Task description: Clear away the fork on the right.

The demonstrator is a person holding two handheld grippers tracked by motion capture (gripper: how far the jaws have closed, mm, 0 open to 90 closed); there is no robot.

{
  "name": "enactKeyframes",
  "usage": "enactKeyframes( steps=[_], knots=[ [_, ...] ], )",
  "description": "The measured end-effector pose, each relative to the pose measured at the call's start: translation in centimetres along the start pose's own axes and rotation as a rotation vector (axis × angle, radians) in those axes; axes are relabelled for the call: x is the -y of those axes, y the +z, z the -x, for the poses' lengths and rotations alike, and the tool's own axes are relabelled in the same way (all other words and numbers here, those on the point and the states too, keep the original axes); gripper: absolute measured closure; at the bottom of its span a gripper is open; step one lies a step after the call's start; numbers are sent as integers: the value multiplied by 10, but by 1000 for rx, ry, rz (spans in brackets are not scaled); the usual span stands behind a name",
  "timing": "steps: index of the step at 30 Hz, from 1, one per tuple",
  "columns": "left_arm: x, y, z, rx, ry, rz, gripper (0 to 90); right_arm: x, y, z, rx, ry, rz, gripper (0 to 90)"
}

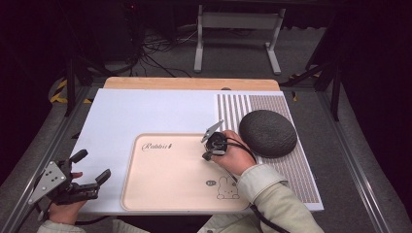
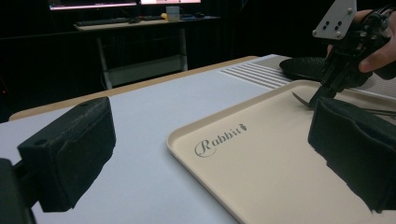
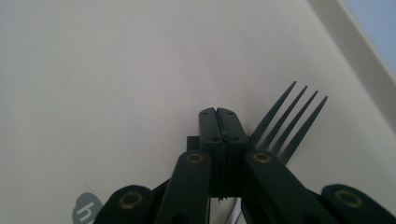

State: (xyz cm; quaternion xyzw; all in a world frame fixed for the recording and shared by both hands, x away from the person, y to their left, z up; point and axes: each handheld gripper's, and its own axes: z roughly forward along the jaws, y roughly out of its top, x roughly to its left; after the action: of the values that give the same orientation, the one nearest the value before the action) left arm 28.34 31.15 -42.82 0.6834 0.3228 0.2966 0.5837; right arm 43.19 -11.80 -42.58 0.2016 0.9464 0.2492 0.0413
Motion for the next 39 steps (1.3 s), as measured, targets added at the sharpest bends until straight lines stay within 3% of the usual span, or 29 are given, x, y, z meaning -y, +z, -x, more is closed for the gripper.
enactKeyframes(
  steps=[19, 39],
  knots=[
    [0, 0, 0, 2, -1, 1, 16, 5, 2, 7, 53, 43, -12, 900],
    [0, 0, 0, 2, -1, 0, 16, 26, -12, 24, 138, 168, -13, 900]
  ],
)
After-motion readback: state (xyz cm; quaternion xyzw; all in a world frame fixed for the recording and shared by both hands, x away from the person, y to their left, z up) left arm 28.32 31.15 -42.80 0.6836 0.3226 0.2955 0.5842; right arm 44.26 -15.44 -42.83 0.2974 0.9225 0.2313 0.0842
